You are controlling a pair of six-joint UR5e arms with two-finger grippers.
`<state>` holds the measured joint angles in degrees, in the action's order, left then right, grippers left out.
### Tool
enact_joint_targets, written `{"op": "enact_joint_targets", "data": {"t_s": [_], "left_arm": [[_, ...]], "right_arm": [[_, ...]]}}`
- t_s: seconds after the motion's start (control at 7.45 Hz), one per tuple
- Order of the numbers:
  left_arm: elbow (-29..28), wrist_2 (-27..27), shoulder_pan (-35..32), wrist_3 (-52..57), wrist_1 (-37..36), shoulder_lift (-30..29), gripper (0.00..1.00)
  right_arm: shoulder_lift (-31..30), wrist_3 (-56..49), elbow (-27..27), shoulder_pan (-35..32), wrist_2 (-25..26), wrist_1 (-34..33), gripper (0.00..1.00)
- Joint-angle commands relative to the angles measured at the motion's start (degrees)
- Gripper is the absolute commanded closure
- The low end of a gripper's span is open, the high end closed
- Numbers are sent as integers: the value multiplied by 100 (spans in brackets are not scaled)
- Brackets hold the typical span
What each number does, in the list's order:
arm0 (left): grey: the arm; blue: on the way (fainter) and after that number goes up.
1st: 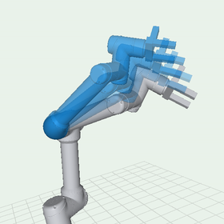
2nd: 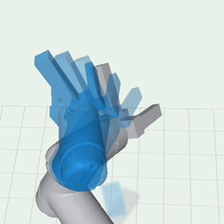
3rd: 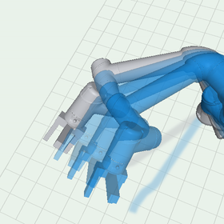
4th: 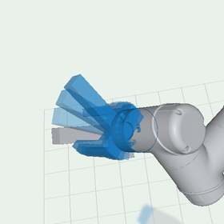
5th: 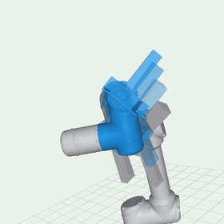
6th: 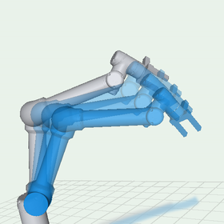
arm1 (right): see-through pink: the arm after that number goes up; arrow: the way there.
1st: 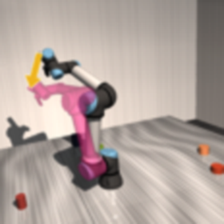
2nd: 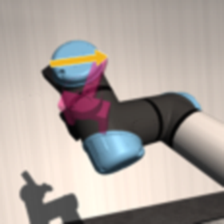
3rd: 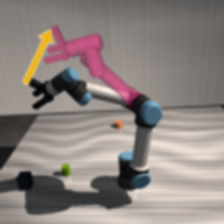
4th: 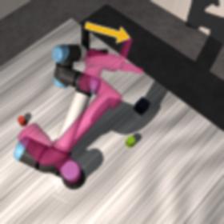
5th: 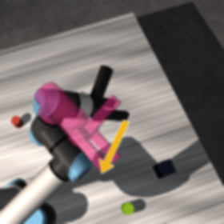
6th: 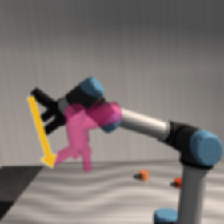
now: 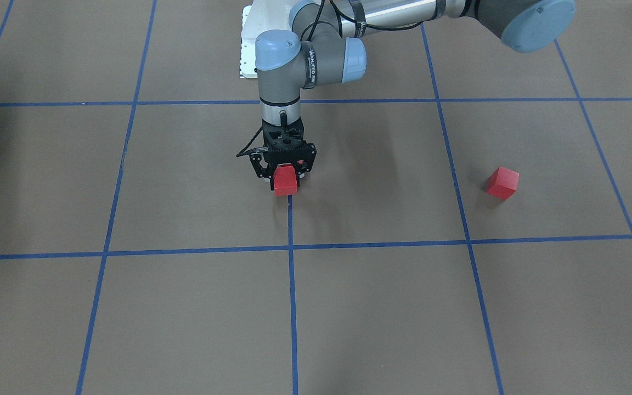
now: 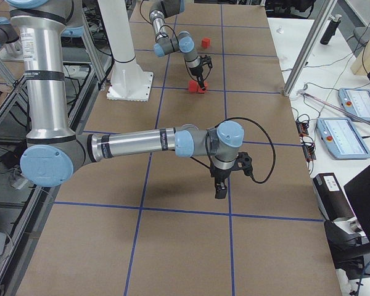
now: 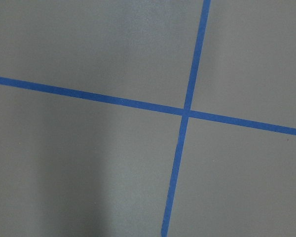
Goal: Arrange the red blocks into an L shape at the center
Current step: 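Carry the red cube with the left gripper toward the center cube, then lower the cube beside the center cube, nearer the robot, and release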
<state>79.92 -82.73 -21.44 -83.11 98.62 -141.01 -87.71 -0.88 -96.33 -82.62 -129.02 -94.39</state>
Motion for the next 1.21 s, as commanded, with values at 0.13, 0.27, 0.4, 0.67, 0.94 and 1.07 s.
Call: {"op": "enact_joint_targets", "data": {"t_s": [0.13, 0.27, 0.4, 0.67, 0.94, 1.07], "left_arm": [[59, 46, -1, 101, -131, 73, 68], [268, 38, 8, 328, -289, 108, 68], [514, 29, 26, 339, -317, 317, 68], [595, 29, 104, 383, -317, 407, 68], [569, 37, 184, 366, -317, 372, 66], [560, 37, 201, 357, -308, 363, 65]], "right_arm": [[-18, 0, 17, 9, 0, 114, 1], [-18, 0, 17, 0, 9, 114, 1], [-18, 0, 35, 0, 0, 123, 1], [-9, 0, 35, 9, 0, 123, 1], [-9, 0, 35, 0, 0, 123, 1], [-9, 0, 35, 0, 0, 123, 1]]}}
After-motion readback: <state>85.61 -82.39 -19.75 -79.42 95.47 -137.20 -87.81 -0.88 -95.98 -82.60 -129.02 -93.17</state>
